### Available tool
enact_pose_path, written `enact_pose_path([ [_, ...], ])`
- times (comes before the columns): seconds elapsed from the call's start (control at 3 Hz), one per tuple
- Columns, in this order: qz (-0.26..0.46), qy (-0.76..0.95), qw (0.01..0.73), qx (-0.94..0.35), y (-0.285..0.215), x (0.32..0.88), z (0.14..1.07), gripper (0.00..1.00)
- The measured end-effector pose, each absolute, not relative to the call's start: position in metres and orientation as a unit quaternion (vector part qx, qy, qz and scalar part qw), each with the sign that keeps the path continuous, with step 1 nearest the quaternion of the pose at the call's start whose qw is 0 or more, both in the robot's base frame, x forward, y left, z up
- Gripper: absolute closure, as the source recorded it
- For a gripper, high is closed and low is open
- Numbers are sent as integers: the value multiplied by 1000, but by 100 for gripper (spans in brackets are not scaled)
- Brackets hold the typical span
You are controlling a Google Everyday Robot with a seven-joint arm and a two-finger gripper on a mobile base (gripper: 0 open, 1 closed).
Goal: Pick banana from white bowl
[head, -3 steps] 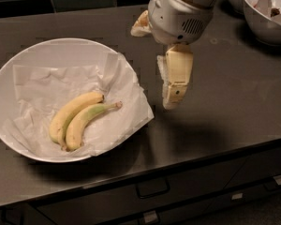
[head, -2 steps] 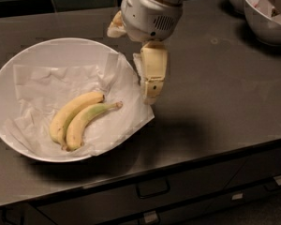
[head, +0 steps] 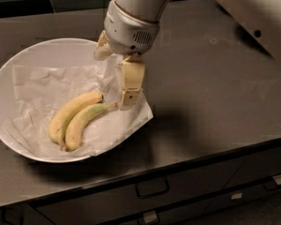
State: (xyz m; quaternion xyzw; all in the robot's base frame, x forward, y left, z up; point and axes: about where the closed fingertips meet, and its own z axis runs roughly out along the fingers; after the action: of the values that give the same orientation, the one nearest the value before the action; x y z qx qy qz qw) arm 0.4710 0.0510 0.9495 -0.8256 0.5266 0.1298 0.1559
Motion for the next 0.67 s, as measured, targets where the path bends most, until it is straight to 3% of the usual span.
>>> enact_pose_path([
  [0.67, 137, 559, 154, -803, 52, 456, 927, 49],
])
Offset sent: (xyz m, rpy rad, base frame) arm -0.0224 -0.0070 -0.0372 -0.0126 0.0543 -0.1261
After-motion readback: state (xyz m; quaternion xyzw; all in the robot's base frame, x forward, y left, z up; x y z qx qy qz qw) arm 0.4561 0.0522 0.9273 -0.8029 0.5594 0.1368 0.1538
